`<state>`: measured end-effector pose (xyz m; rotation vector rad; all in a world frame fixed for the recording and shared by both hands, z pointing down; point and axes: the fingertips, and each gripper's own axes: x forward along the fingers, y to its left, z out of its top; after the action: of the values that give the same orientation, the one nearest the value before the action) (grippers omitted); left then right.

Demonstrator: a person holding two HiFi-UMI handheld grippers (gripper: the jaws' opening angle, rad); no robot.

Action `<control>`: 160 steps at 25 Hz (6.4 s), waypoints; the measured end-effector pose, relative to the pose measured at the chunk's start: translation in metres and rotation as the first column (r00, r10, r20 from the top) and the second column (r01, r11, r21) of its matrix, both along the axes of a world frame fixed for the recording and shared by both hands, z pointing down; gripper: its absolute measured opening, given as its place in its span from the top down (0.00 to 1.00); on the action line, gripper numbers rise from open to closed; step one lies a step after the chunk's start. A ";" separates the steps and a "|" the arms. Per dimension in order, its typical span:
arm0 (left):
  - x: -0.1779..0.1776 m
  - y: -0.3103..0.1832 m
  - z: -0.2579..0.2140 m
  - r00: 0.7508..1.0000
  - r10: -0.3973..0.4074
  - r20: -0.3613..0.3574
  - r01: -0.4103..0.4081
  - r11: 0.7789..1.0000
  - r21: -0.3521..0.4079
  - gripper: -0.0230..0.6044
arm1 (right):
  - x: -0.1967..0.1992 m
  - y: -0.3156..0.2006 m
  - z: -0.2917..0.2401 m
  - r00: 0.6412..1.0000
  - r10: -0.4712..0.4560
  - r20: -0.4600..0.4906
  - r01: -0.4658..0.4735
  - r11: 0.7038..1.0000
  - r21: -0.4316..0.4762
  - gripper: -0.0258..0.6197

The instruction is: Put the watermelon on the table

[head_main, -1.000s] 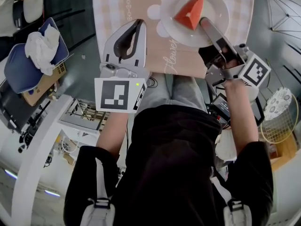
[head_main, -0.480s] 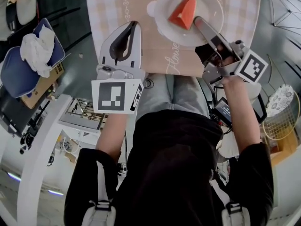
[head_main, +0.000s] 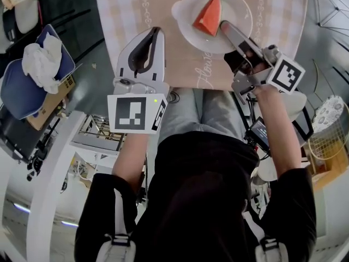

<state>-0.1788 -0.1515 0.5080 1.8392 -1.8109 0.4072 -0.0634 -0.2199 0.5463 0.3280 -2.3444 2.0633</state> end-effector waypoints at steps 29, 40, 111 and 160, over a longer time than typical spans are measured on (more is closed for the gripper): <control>0.007 -0.017 0.060 0.994 0.060 -0.092 -0.066 0.996 -0.067 0.94 | 0.001 0.004 0.075 0.992 0.036 -0.120 -0.046 0.996 -0.076 0.93; 0.007 -0.028 0.066 0.993 0.070 -0.095 -0.077 0.994 -0.078 0.94 | -0.005 0.004 0.083 0.988 0.010 -0.153 -0.029 0.992 -0.125 0.93; 0.041 -0.028 -0.093 0.995 0.083 0.050 -0.087 0.991 0.097 0.94 | 0.058 -0.001 -0.052 0.906 -0.023 -0.423 0.092 0.985 0.144 0.83; 0.081 0.100 -0.219 0.991 0.035 0.132 -0.073 0.953 0.293 0.94 | 0.072 0.093 -0.211 0.893 0.150 -0.424 0.201 0.711 0.674 0.94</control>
<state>-0.0975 -0.0516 0.2889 2.1113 -1.9998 0.2874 0.0084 -0.1273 0.3351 0.6775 -2.6534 0.8096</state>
